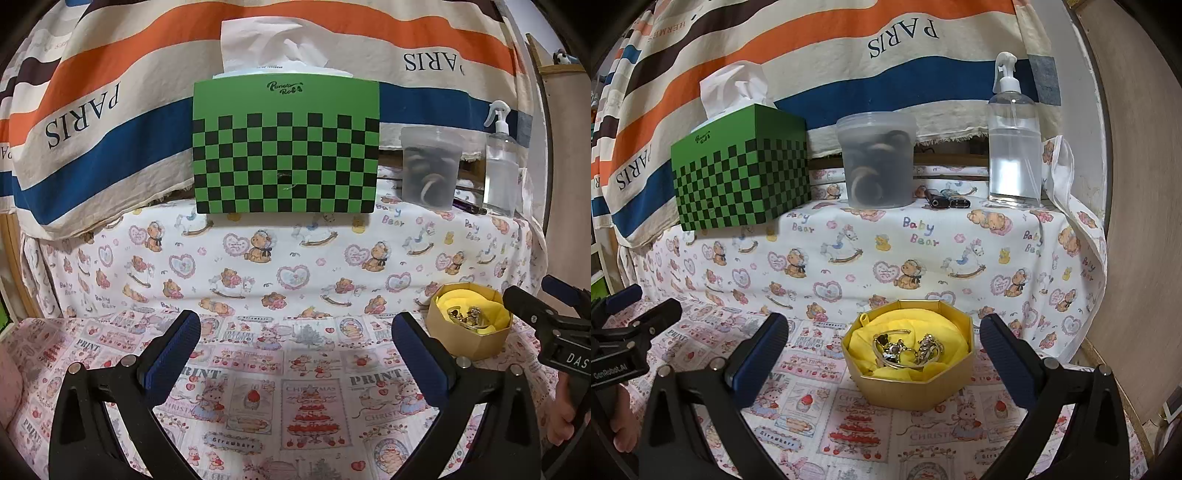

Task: Organize jewelry

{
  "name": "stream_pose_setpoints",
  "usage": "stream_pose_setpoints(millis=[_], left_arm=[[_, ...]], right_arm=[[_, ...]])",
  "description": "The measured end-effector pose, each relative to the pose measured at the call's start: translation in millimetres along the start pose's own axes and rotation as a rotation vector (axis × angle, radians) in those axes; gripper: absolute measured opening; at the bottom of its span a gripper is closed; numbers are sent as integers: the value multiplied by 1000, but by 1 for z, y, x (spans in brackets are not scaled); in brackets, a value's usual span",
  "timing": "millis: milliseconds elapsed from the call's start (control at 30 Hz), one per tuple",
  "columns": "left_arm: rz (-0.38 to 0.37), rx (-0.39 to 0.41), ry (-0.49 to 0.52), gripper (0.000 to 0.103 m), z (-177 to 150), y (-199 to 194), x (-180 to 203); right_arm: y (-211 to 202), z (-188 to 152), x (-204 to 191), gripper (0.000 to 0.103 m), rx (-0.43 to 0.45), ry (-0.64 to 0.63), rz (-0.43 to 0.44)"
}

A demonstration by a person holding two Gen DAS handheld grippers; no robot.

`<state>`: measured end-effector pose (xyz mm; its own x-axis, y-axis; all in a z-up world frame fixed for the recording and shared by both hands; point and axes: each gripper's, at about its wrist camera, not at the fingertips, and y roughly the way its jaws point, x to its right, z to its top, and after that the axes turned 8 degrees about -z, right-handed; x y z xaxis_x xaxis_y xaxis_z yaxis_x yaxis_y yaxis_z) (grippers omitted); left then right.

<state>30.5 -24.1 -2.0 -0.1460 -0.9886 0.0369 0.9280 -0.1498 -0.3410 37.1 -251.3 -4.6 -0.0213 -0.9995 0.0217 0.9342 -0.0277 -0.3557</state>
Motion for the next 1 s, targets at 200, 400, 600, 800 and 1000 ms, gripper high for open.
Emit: stream_pose_setpoints(millis=[200,400,600,800,1000], left_arm=[[3,26,29,103,0,-5,6],[9,28,33,103,1,-6,7],[10,26,31,103,0,-5,6],[11,23,26,103,0,-5,6],[13,22,24,103,0,-5,5]], right_arm=[[0,0,1,103,-6,5,1],[0,0,0,103,-3,2,0],[0,0,1,103,-4,2,-2],[1,0,1,103,-3,1,-1],[1,0,1,103,-3,0,-1]])
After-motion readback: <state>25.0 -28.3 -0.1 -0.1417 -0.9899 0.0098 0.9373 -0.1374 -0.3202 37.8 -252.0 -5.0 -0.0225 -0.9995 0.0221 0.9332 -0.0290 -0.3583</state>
